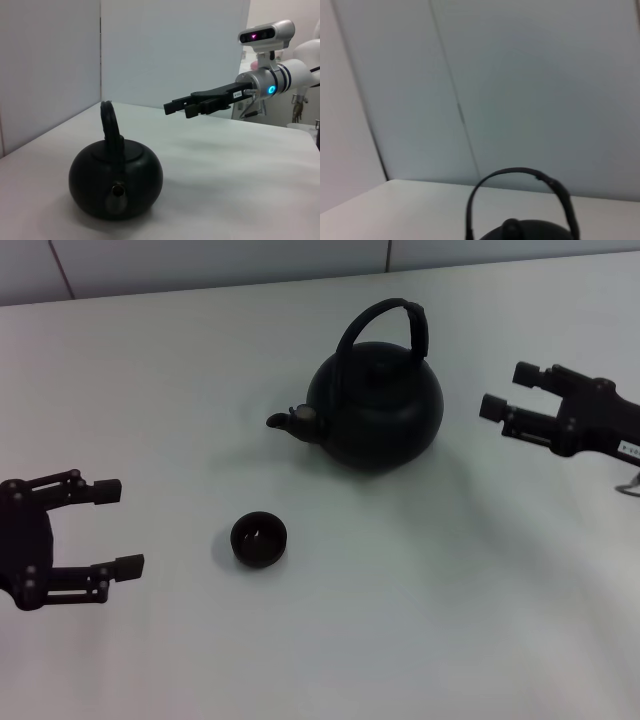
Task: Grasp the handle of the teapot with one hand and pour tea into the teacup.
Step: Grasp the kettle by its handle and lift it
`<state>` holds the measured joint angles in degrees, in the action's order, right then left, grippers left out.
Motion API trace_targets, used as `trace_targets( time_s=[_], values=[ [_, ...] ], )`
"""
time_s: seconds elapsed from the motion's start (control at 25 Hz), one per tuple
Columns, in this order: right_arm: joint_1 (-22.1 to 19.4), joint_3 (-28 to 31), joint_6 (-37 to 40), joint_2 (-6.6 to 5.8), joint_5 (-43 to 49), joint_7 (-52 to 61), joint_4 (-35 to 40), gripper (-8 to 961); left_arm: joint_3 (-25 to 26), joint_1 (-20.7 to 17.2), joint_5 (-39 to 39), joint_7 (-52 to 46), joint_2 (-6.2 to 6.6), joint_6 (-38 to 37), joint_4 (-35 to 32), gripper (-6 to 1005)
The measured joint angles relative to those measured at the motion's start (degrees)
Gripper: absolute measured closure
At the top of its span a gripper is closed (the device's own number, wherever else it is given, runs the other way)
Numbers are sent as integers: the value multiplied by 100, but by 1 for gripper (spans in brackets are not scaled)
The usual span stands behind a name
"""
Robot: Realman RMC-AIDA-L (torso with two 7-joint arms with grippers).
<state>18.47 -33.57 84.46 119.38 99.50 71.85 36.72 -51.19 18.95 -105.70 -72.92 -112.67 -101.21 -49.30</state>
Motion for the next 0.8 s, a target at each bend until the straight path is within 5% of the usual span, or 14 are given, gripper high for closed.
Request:
trace_targets(
  time_s=[0.8],
  values=[
    [1041,-148,-1563,16,-88,-136,-898,149,293,-1,-12,-53,42,-116,-67,139]
  ],
)
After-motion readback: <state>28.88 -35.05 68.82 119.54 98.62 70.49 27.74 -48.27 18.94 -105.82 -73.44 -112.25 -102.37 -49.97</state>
